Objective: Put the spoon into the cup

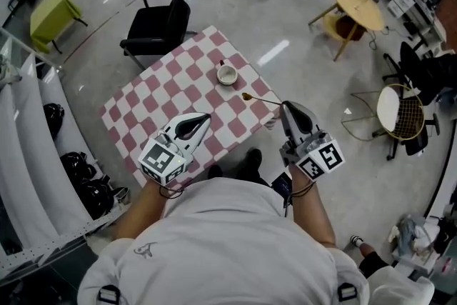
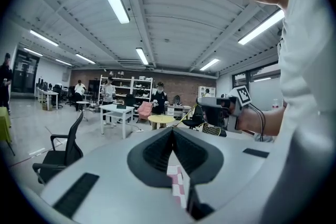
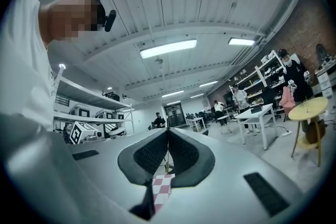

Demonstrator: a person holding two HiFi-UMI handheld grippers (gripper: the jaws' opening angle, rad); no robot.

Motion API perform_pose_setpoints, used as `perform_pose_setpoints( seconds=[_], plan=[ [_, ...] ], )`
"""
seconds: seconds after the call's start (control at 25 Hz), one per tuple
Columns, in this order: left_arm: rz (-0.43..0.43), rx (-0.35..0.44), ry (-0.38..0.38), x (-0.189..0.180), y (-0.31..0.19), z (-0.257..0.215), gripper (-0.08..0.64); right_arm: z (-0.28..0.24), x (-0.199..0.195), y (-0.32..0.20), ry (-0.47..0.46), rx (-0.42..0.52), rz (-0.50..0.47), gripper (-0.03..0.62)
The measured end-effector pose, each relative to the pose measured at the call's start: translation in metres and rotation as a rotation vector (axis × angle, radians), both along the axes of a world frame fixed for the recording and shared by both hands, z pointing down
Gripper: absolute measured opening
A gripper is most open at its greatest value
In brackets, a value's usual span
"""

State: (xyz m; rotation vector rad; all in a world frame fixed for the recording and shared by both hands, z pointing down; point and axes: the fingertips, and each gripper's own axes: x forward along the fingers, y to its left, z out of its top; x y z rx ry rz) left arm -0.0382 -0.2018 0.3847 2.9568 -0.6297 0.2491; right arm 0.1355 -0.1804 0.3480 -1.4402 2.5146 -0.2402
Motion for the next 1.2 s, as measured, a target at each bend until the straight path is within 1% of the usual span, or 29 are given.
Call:
perform_pose_setpoints(
  seconds=[0.16,0.44,0.56,0.76,1.0,1.2],
  plan=[
    [-0.068,-0.007,0.005,0.017,-0.016,0.001,0.014,0.002,0.015,-0.025,-0.001,-0.006,-0.069,0.034],
    [-0.167,0.008,0.011,0.062,-0.037,0.001,0.014,0.001,0.049,-0.060,0.023,0.006,-0.205,0.034],
    [-0.215,0.024,0.007,0.082,-0.043,0.005,0.014,-0.001,0.070,-0.071,0.012,0.014,-0.243,0.034],
    [-0.277,-0.025,0.025,0.111,-0.042,0.021,0.014,-0.001,0.092,-0.089,0.029,0.018,-0.320,0.034],
    [-0.339,-0.085,-0.009,0.114,-0.052,0.048,0.014,0.006,0.098,-0.109,0.023,0.019,-0.370,0.034],
    [-0.382,-0.082,-0.018,0.115,-0.072,0.053,0.014,0.013,0.098,-0.125,0.026,0.008,-0.380,0.034]
  ],
)
